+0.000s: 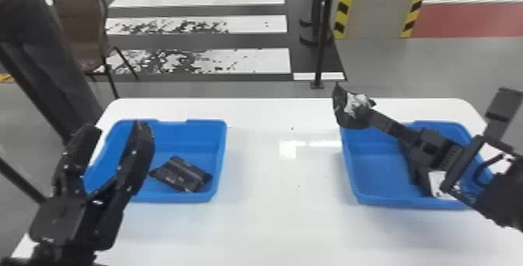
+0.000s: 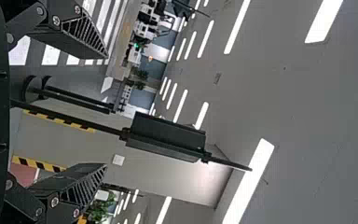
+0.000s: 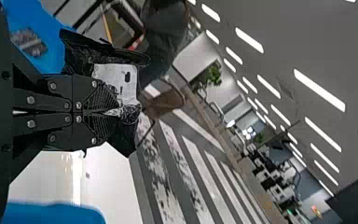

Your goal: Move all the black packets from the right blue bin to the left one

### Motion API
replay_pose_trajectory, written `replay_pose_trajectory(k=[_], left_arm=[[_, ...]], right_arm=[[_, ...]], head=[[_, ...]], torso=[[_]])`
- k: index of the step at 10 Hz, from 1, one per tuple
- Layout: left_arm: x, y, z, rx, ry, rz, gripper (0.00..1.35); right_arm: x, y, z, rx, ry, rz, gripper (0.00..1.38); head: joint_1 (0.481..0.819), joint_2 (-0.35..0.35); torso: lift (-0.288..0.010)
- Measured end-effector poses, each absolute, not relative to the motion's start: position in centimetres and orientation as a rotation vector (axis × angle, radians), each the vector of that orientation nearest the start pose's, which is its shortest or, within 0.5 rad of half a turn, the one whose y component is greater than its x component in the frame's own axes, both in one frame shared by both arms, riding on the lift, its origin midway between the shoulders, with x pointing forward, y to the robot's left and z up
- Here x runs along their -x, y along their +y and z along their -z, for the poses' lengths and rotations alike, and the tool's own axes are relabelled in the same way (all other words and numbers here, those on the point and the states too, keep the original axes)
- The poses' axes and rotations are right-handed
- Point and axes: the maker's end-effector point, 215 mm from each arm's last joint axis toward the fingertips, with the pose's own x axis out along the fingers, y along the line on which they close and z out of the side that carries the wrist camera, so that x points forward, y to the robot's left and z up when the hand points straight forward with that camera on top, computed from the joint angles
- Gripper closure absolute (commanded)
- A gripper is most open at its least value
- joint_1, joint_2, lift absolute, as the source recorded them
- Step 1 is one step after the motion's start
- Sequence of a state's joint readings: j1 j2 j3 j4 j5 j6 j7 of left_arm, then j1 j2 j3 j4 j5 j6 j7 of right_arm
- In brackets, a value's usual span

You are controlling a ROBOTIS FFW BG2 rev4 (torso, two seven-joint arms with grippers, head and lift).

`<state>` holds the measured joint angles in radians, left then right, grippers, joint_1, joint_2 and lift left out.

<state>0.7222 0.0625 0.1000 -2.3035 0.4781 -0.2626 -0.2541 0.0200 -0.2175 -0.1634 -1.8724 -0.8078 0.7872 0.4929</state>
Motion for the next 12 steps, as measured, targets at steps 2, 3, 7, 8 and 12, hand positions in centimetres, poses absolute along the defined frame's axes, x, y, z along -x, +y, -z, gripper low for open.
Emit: replay_pose_trajectory(k=[2,3,7,8,12], left_arm=[[-37.2,24.7,18.8,0.343,-0.339,0.179,0.23],[-37.3,24.3,18.6,0.356,-0.345,0.187,0.23],[-37.9,21.9,19.1,0.405,-0.315,0.243,0.23],[-38.0,21.3,19.4,0.415,-0.300,0.258,0.23],[-38.9,18.8,21.8,0.423,-0.236,0.309,0.23]], right_arm=[[-51.1,-7.6,28.3,-0.811,0.332,-0.953,1.18],[-50.1,-3.8,28.0,-0.864,0.363,-1.045,1.18],[-45.9,4.8,26.8,-0.916,0.446,-1.242,1.18],[-45.3,5.9,26.3,-0.919,0.450,-1.271,1.18],[-44.0,8.6,24.6,-0.940,0.447,-1.337,1.18]], head=[[0.695,0.205],[0.695,0.258],[0.695,0.347],[0.695,0.350],[0.695,0.350]], torso=[[-0.140],[-0.140],[-0.140],[-0.140],[-0.140]])
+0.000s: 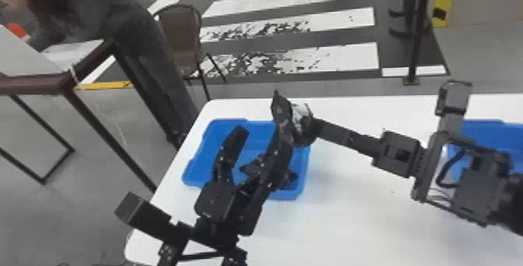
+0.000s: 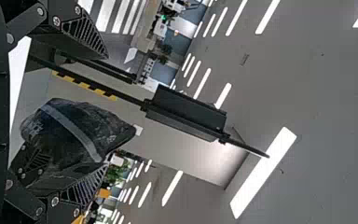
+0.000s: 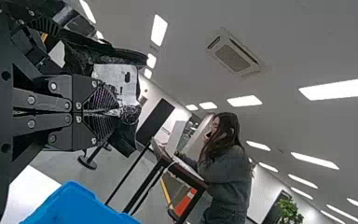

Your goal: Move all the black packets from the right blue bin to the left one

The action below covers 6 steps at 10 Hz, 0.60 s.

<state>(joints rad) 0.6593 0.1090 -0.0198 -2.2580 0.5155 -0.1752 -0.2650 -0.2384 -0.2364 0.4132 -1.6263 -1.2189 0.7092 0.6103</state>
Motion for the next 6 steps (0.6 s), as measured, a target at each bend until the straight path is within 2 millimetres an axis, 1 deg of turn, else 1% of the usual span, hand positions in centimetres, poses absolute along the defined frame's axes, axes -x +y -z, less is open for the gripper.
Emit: replay_pose_trajectory(k=[2,3,5,6], left_arm=[[-39.1,17.9,22.0,0.431,-0.231,0.332,0.23],[-39.1,17.7,21.7,0.437,-0.238,0.336,0.23],[-38.8,17.8,20.7,0.460,-0.273,0.339,0.23],[-38.8,17.7,20.6,0.467,-0.278,0.343,0.23]], right_arm=[[-44.0,8.8,24.4,-0.939,0.445,-1.341,1.18],[-44.1,8.8,24.4,-0.937,0.440,-1.338,1.18],[-45.0,8.5,25.0,-0.934,0.433,-1.308,1.18],[-45.2,8.3,25.2,-0.935,0.433,-1.300,1.18]], head=[[0.695,0.350],[0.695,0.348],[0.695,0.342],[0.695,0.337]], torso=[[-0.140],[-0.140],[-0.140],[-0.140]])
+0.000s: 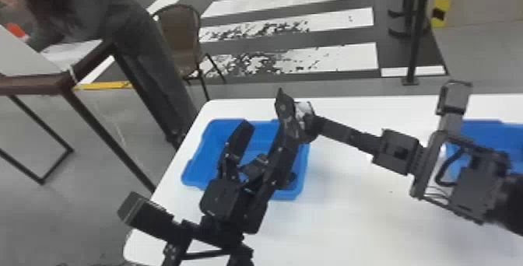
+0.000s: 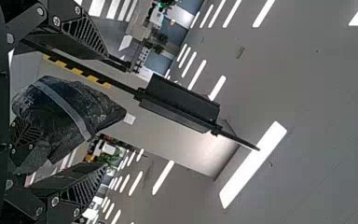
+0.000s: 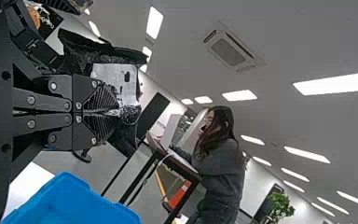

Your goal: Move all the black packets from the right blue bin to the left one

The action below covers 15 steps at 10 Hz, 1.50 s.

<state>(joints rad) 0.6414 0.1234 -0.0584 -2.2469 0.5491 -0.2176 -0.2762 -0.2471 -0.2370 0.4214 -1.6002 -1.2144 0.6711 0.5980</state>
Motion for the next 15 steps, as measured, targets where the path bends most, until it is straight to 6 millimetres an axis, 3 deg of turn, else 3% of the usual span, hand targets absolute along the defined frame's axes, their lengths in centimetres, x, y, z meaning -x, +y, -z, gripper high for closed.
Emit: replay_pose_trajectory(k=[4,7,9,11,14,15], left_arm=[[-39.0,16.4,20.6,0.482,-0.265,0.373,0.23],[-39.2,16.0,21.4,0.471,-0.242,0.379,0.27],[-39.4,16.1,22.2,0.452,-0.214,0.367,1.24],[-39.3,16.7,23.1,0.460,-0.179,0.323,1.22],[-38.7,17.4,21.8,0.434,-0.214,0.293,1.22],[-38.7,17.7,21.6,0.439,-0.221,0.285,1.22]], right_arm=[[-44.8,9.0,25.1,-0.935,0.443,-1.315,1.18],[-42.8,10.7,25.0,-0.956,0.470,-1.361,1.18],[-42.2,11.3,25.1,-0.965,0.484,-1.375,1.18],[-42.2,11.3,24.9,-0.970,0.481,-1.375,1.18],[-42.3,11.2,24.9,-0.976,0.478,-1.373,1.17],[-42.4,11.1,24.9,-0.981,0.473,-1.370,1.11]], head=[[0.695,0.331],[0.695,0.350],[0.695,0.350],[0.695,0.350],[0.695,0.350],[0.695,0.350]], torso=[[-0.140],[-0.140],[-0.140],[-0.140],[-0.140],[-0.140]])
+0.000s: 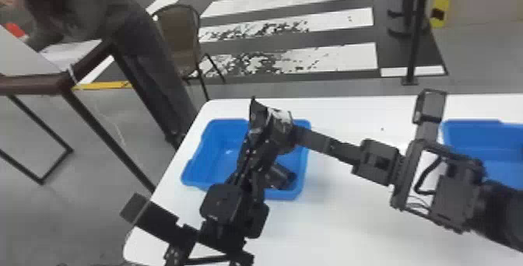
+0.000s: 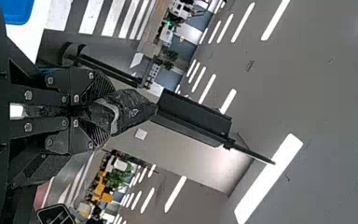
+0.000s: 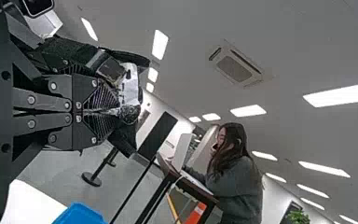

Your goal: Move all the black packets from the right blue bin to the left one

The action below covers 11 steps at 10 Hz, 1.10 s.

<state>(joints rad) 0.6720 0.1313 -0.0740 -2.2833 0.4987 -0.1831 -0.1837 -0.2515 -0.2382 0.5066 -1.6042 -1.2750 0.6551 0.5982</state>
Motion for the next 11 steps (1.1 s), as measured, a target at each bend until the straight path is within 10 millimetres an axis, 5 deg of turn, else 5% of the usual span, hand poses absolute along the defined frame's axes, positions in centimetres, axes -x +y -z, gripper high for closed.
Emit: replay_pose_trajectory(k=[1,3,4,6,11], left_arm=[[-38.6,17.9,21.4,0.440,-0.231,0.278,1.22],[-38.7,18.8,21.0,0.424,-0.247,0.258,1.22],[-38.9,19.9,20.8,0.398,-0.256,0.233,1.22],[-40.2,21.3,21.9,0.351,-0.230,0.200,1.22],[-49.7,22.3,31.5,0.064,-0.060,0.169,1.22]], right_arm=[[-42.5,11.0,24.9,-0.987,0.466,-1.364,1.00],[-42.7,10.3,24.7,-0.994,0.440,-1.352,0.19],[-42.9,9.5,24.7,-0.981,0.418,-1.335,0.08],[-43.0,7.4,25.5,-0.967,0.388,-1.279,0.17],[-42.3,6.3,26.0,-0.989,0.388,-1.257,0.17]], head=[[0.695,0.350],[0.695,0.350],[0.695,0.350],[0.695,0.350],[0.695,0.334]], torso=[[-0.140],[-0.140],[-0.140],[-0.140],[-0.140]])
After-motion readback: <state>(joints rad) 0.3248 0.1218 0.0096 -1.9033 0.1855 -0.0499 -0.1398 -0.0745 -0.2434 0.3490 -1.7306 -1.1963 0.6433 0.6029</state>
